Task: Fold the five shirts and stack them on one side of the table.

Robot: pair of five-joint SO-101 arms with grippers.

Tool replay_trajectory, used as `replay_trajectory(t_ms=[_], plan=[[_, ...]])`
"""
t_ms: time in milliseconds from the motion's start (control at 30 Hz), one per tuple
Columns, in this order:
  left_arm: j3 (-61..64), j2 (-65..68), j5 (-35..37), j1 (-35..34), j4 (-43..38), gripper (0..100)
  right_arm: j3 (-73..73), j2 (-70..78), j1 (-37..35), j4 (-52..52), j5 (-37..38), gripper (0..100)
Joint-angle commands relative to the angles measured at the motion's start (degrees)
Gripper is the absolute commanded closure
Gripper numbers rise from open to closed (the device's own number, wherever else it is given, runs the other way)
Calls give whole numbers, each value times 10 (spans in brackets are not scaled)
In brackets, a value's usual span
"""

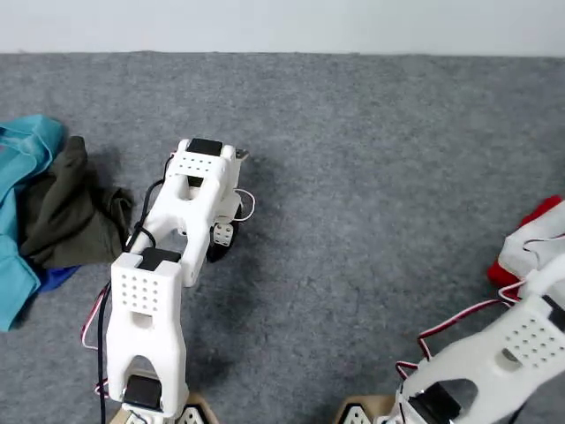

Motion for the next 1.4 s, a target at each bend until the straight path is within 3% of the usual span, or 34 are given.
replay_trajectory(t_ms=[0,100,267,533,633,700,767,900,1067,1267,1367], plan=[[-1,-47,-2,-8,18,984,-11,-6,-5,34,-7,696],[0,-106,-28,-45,18,982,-41,-38,-51,125,-7,696],[0,-245,-41,-170,18,979,-53,-76,-175,223,-14,696],[-2,-377,-86,-397,12,765,-47,-76,-296,227,-304,694],[-2,-370,-121,-472,-63,754,-19,-83,-333,228,-375,694],[2,-345,-140,-509,-144,754,-2,-83,-354,229,-377,695],[2,-296,-160,-526,-200,754,17,-83,-369,229,-377,695],[-2,-172,-194,-513,-207,783,42,-83,-379,229,-378,695],[-52,-72,-209,-500,-203,961,55,-83,-363,229,-378,696],[-206,-52,-209,-484,-102,988,55,-78,-349,229,-379,696],[-349,-53,-207,-477,-40,988,55,-80,-350,229,-379,696]])
